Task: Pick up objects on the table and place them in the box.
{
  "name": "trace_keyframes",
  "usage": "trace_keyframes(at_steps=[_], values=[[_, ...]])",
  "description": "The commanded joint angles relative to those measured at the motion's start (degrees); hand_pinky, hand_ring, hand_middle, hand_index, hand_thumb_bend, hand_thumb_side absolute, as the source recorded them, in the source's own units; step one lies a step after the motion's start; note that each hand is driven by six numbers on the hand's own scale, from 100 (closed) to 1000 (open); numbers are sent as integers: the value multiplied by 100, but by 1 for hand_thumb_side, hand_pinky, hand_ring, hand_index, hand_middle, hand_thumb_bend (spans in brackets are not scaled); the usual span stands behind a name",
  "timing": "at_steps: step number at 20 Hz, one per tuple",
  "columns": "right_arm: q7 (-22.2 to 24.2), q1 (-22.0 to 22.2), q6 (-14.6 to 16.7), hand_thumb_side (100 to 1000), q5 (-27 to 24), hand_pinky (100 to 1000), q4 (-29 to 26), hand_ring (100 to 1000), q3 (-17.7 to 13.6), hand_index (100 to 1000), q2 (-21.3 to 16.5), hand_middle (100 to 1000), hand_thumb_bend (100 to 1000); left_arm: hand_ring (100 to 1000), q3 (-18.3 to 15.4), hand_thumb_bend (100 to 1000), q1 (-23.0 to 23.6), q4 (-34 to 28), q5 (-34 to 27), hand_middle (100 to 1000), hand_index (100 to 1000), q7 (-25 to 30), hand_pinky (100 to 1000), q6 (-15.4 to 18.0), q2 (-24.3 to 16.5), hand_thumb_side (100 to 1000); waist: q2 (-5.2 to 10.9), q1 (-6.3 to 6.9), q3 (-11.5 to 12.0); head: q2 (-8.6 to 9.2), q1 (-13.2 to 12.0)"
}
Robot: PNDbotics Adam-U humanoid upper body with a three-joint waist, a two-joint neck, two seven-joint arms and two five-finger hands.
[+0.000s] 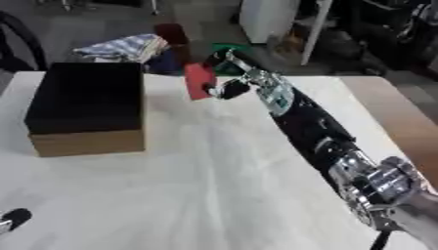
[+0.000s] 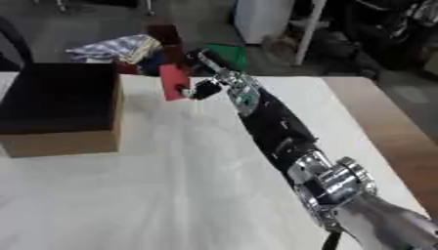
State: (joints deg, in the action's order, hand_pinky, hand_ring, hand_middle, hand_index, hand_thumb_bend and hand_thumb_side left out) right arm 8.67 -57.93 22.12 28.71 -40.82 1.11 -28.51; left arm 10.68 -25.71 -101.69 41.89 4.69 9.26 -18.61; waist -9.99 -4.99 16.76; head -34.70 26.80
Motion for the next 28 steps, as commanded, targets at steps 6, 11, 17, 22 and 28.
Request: trace_keyframes(at_steps=[6, 11, 17, 22, 28], values=[[233, -522, 22, 100, -158, 707, -372, 797, 115, 575, 115, 393, 269, 839, 22, 805, -31, -56, -4, 677, 782, 42, 607, 36, -73, 100, 214, 28, 133, 0, 42], [380, -678, 69, 100, 12, 709, -320, 799, 215, 581, 443, 397, 267, 839, 72, 805, -64, -54, -25, 678, 782, 93, 608, 81, -41, 100, 210, 46, 293, 22, 96], [399, -711, 68, 100, 260, 712, -151, 811, 243, 630, 781, 440, 268, 838, 153, 805, -169, -61, -48, 678, 781, 168, 608, 138, 34, 100, 145, 77, 498, 61, 181], [121, -681, -1, 156, 551, 741, -50, 862, 225, 823, 947, 639, 390, 840, 179, 805, -199, -68, -70, 679, 782, 203, 606, 159, 63, 100, 108, 89, 595, 55, 213], [-81, -664, 50, 235, 602, 786, -95, 925, 244, 914, 1000, 881, 500, 841, 176, 805, -191, -59, -70, 679, 783, 203, 603, 154, 74, 100, 100, 63, 518, 47, 156]])
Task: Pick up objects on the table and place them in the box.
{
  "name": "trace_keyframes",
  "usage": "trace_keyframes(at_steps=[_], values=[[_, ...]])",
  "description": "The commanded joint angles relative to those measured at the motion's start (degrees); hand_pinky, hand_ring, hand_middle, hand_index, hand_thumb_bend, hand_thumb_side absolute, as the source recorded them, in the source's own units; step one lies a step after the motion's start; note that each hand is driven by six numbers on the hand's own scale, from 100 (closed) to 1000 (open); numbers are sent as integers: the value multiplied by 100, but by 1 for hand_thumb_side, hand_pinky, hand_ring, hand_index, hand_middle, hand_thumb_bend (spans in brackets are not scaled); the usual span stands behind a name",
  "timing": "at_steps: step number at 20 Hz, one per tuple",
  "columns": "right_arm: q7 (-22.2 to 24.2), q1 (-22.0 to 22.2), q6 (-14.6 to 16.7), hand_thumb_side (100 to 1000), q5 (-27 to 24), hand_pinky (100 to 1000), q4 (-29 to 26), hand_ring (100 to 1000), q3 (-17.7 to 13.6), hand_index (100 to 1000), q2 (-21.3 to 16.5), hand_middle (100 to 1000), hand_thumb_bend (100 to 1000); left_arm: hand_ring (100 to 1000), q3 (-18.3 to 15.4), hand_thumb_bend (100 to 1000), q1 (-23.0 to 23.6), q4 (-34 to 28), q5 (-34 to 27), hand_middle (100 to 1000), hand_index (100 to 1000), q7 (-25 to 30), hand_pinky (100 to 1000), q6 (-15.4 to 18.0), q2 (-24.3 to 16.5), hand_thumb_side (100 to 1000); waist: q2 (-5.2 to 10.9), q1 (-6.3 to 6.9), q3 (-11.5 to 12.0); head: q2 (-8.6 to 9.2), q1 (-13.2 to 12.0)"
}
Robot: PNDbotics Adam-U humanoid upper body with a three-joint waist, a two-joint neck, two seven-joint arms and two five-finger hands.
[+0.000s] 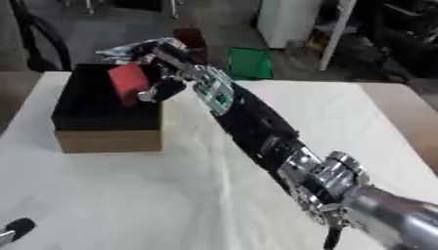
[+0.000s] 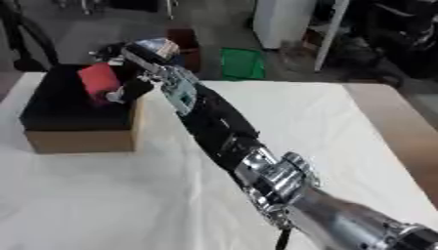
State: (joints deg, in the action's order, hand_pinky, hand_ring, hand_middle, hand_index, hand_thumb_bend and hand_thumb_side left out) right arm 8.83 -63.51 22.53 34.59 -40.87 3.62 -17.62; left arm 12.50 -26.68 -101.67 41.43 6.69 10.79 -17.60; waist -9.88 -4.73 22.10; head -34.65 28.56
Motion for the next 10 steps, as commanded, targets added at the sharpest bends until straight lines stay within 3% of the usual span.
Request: trace_keyframes(at_steps=[1, 5, 10], values=[[-146, -101, 3, 229, -31, 785, -116, 925, -12, 915, -102, 882, 494, 841, -11, 805, -86, -57, -21, 679, 783, -1, 603, -4, -27, 100, 93, 35, -39, 39, -43], [-236, -65, 7, 188, -277, 778, -317, 916, 37, 911, -205, 856, 474, 842, -37, 805, -32, -38, -3, 679, 783, -17, 602, -21, -34, 100, 121, 52, -160, 8, -171], [-150, 136, -30, 133, -744, 765, -983, 913, 35, 901, -438, 826, 321, 843, -169, 805, 85, -14, 50, 679, 783, -110, 600, -101, -58, 100, 136, 101, -437, -39, -408]])
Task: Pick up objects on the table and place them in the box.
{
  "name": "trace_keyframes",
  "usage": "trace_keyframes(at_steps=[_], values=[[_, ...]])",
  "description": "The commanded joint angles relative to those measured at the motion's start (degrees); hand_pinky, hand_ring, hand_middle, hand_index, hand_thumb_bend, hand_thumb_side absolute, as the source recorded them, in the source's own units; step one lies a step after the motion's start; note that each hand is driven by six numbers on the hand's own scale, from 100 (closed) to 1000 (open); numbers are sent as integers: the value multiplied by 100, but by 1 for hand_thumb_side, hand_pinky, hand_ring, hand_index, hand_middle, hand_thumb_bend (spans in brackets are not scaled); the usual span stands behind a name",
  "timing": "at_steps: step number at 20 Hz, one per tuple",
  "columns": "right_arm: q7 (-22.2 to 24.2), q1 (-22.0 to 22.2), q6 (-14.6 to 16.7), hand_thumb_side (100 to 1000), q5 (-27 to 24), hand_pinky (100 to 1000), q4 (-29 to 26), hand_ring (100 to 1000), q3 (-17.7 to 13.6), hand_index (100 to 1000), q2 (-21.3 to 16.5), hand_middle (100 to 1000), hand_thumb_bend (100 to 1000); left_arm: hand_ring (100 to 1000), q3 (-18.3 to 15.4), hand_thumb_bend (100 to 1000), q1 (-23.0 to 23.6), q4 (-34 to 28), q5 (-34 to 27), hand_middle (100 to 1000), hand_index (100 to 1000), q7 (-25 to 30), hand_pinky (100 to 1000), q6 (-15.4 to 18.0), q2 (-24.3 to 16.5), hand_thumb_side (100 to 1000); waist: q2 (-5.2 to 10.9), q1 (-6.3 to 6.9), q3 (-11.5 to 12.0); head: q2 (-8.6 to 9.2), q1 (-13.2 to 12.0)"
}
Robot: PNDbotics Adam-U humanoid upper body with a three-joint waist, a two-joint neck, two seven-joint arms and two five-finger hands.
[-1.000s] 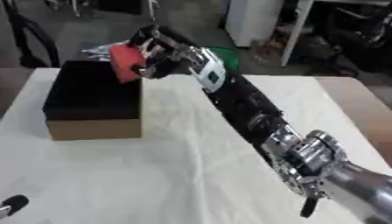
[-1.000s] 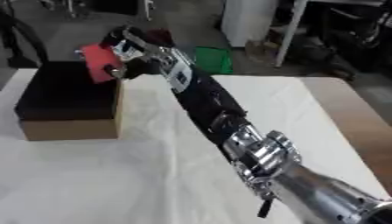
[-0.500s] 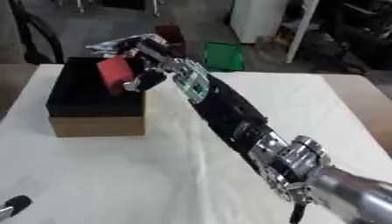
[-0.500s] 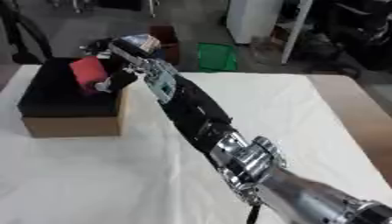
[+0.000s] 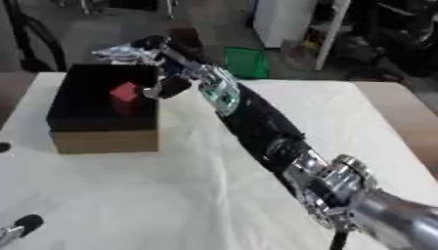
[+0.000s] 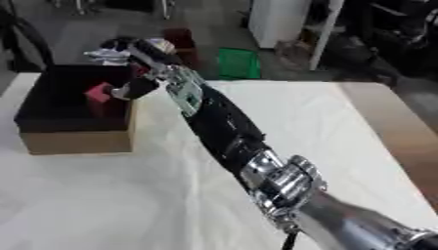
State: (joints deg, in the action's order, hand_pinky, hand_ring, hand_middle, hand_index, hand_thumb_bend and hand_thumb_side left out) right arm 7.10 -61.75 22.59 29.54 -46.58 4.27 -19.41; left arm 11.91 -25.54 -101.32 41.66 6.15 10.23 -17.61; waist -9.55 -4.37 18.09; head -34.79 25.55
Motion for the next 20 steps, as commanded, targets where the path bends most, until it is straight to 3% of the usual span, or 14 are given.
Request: trace_keyframes(at_steps=[1, 8, 12, 14, 15, 16, 18, 20], values=[[37, 26, -79, 131, -342, 763, -574, 912, -39, 901, -307, 823, 297, 844, -141, 805, -5, -45, 41, 679, 783, -81, 599, -64, -62, 100, 99, 76, -103, -26, -144], [4, 552, -194, 100, -1076, 753, -1764, 896, 75, 894, -682, 794, 282, 845, -291, 805, 150, -1, 117, 678, 785, -215, 596, -166, -72, 100, 70, 149, -580, -94, -336], [59, 820, -410, 100, -1488, 753, -2430, 895, 168, 893, -851, 793, 281, 845, -311, 806, 172, 5, 122, 678, 785, -249, 596, -185, -73, 100, 62, 165, -659, -99, -384], [24, 1011, -409, 100, -1681, 750, -2731, 889, 220, 890, -910, 776, 261, 846, -384, 808, 230, 18, 129, 672, 786, -291, 594, -233, -81, 100, 17, 184, -808, -90, -495], [-5, 1152, -341, 100, -1779, 750, -2890, 890, 263, 890, -933, 775, 544, 846, -412, 808, 259, 18, 128, 672, 786, -315, 594, -250, -89, 100, 9, 194, -882, -94, -543], [-12, 1308, -255, 100, -1881, 751, -3054, 891, 306, 890, -966, 776, 255, 846, -436, 808, 282, 20, 127, 669, 785, -334, 595, -265, -101, 100, -3, 207, -953, -92, -585], [64, 1841, -243, 100, -2394, 751, -3676, 893, 346, 890, -1094, 775, 238, 845, -463, 808, 322, 24, 136, 664, 786, -356, 596, -288, -116, 100, -5, 219, -1031, -97, -628], [320, 2346, -652, 103, -3123, 751, -4514, 895, 287, 890, -1246, 772, 217, 847, -493, 807, 373, 35, 148, 662, 786, -377, 594, -313, -107, 100, -7, 231, -1084, -109, -696]])
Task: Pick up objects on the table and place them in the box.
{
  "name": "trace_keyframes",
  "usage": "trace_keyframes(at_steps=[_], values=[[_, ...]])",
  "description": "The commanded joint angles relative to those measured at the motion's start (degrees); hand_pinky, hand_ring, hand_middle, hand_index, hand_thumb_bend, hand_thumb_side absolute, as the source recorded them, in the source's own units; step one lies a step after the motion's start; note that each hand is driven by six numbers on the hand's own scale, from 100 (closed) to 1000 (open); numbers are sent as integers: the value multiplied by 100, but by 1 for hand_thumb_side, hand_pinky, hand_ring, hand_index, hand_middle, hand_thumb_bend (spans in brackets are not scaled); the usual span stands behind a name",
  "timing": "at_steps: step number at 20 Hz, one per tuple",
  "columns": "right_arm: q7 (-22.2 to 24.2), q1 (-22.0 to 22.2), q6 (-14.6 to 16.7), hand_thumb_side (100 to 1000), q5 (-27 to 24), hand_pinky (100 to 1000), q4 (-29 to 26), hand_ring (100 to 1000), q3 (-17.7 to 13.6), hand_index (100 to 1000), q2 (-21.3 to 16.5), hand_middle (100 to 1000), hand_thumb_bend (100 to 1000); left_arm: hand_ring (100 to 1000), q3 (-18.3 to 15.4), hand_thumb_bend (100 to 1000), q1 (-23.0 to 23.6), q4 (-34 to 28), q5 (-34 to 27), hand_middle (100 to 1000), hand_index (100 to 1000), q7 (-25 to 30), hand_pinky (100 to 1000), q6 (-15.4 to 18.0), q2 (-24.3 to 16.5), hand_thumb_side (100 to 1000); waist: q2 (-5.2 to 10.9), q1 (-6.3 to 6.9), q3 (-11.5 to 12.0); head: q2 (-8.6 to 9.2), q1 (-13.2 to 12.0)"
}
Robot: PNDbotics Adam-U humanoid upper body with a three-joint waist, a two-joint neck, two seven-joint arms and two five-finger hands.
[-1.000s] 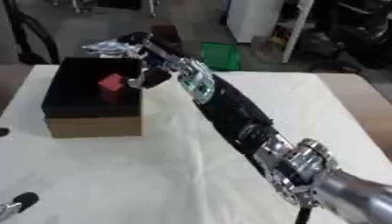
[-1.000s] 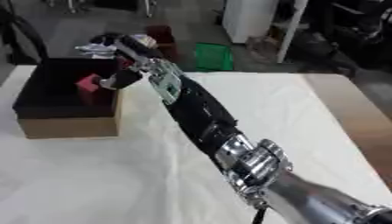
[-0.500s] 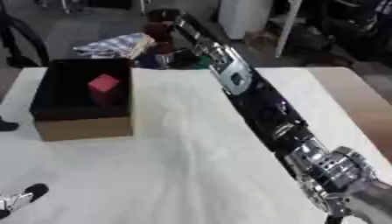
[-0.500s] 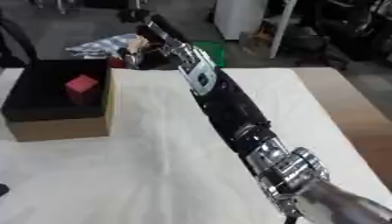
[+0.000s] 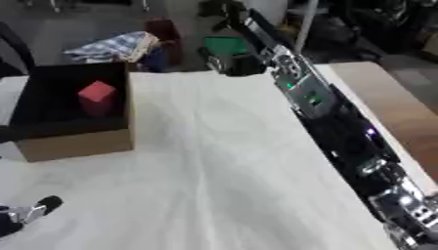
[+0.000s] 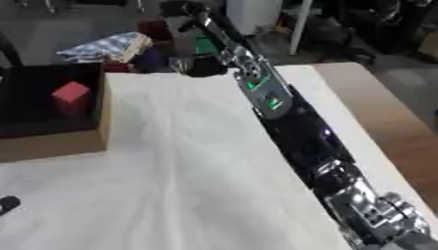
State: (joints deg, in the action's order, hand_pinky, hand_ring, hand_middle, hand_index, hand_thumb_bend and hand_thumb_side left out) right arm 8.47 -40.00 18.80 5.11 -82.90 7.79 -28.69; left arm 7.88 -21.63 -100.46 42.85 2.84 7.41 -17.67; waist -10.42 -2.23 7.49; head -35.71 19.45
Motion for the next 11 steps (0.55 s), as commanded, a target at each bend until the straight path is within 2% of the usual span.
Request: trace_keyframes(at_steps=[1, 5, 11], values=[[294, 333, -467, 110, -880, 751, -1169, 896, -114, 890, -345, 771, 208, 847, -105, 807, 9, -45, 33, 661, 786, -58, 594, -41, -96, 100, 79, 24, -57, -24, -125], [450, 876, -870, 139, -1108, 750, -1750, 896, -291, 889, -288, 761, 175, 840, -186, 806, 111, -31, 63, 655, 787, -122, 593, -94, -126, 100, 79, 58, -236, -34, -265], [424, 1327, -988, 163, -1116, 749, -1999, 899, -391, 887, -189, 750, 149, 827, -317, 805, 174, -38, 94, 640, 781, -253, 583, -185, -139, 100, 91, 91, -388, -35, -377]])
